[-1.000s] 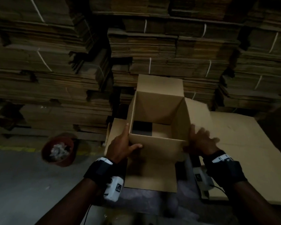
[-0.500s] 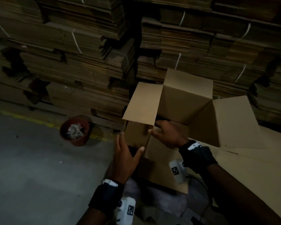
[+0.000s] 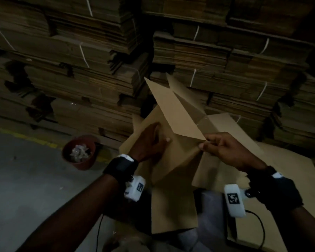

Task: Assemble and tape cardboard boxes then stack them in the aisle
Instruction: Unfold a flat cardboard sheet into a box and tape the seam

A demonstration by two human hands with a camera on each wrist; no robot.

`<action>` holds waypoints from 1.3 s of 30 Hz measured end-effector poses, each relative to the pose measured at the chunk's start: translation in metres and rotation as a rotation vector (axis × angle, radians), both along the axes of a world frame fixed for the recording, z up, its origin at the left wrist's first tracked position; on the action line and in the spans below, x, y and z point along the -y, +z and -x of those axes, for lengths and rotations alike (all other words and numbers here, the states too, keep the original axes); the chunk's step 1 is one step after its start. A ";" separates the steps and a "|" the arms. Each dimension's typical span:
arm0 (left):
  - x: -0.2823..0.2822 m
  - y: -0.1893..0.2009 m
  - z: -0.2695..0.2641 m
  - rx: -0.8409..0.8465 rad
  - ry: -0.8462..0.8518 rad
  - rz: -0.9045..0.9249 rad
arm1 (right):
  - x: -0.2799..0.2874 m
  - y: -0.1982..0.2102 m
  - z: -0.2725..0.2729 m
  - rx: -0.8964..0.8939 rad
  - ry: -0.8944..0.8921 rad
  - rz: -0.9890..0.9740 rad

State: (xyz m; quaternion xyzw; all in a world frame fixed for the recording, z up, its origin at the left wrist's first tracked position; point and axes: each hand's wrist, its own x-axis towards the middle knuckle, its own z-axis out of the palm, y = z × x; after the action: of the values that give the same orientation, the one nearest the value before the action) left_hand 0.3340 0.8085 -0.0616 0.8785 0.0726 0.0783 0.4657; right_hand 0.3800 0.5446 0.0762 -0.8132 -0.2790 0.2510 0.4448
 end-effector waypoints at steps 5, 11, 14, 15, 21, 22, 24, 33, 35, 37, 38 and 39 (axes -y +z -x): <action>-0.033 0.011 -0.029 -0.116 0.114 0.060 | 0.051 -0.002 -0.006 -0.087 -0.043 -0.085; -0.049 0.020 -0.038 -0.132 0.022 -0.046 | 0.072 -0.019 -0.024 -0.091 -0.369 -0.211; -0.055 0.021 -0.044 -0.136 0.030 -0.176 | 0.069 -0.025 -0.035 0.344 -0.543 0.371; -0.055 0.022 -0.045 -0.139 0.028 -0.216 | 0.067 -0.031 -0.034 0.452 -0.528 0.591; -0.050 0.039 -0.032 -0.145 -0.022 -0.165 | 0.012 -0.087 0.000 0.271 -0.291 0.708; -0.055 0.042 -0.030 -0.144 0.000 -0.174 | 0.004 -0.093 0.006 0.217 -0.295 0.614; -0.068 0.048 -0.024 -0.153 0.035 -0.207 | -0.009 -0.103 0.011 0.188 -0.290 0.506; -0.136 0.024 0.032 -0.245 0.077 0.076 | -0.079 -0.197 0.016 0.094 -0.168 0.522; -0.147 0.002 0.049 -0.326 0.095 0.087 | -0.089 -0.223 0.027 0.040 -0.133 0.595; -0.150 -0.019 0.067 -0.379 0.112 -0.010 | -0.093 -0.249 0.042 -0.021 -0.099 0.684; -0.151 -0.031 0.075 -0.403 0.133 -0.066 | -0.092 -0.263 0.052 -0.040 -0.110 0.715; -0.153 -0.044 0.082 -0.407 0.151 -0.084 | -0.090 -0.274 0.063 -0.035 -0.149 0.728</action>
State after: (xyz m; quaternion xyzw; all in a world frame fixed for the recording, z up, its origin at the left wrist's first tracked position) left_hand 0.2523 0.9616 -0.1057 0.8868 0.2274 -0.0631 0.3973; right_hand 0.3168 0.6349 -0.1981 -0.9318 -0.1038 0.3145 0.1482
